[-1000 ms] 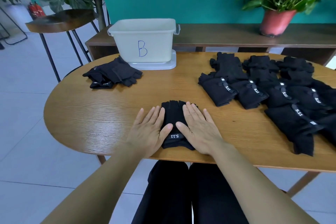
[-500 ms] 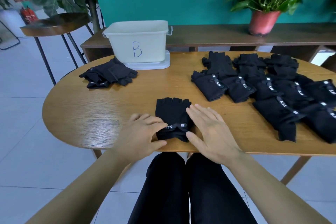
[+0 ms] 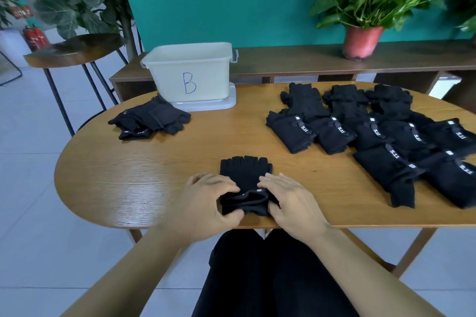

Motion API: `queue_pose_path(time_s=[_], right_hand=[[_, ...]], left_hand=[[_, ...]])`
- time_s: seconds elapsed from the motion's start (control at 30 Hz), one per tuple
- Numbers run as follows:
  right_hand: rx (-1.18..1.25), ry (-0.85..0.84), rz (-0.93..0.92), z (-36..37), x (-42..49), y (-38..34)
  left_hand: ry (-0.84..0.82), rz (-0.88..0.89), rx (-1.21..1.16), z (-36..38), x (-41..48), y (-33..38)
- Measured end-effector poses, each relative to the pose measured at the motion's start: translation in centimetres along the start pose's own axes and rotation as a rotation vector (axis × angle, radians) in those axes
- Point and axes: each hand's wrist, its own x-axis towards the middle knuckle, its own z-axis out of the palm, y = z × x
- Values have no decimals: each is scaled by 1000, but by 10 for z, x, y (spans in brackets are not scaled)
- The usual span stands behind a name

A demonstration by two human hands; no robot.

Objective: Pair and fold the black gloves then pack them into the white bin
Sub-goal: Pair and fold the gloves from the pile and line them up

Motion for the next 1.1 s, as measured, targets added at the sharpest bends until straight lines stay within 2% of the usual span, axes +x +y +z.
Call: queue_pose_path(time_s=[0.07,0.13,0.3,0.4,0.6,0.77,0.9,1.0,1.1], right_hand=[[55,66,41,0,0,0],[122,100,105,-2,1,-1],[167,212,267,-4,14,-2],[163,213,394,-4,29,-1],[82,151,587,-4,52,-1],[36,159,642,0,53,-8],[0,170,626,2,50,-8],[60,245,615,-3,46,-3],[-58,430,405,-12,47,0]], left_hand=[[-128,-69,-74,-1,-6,-2],[-147,-146,-114,3,-9,-7],[95,-309,-481,8,11,-4],[201,-373,-562,10,31,-3],[274,-470,-430,24,63,-10],[289,-573,-303,33,71,-13],[310,-568,-208,37,71,-11],[358,-515,-181,36,64,-13],[399,-340,-63,35,56,-8]])
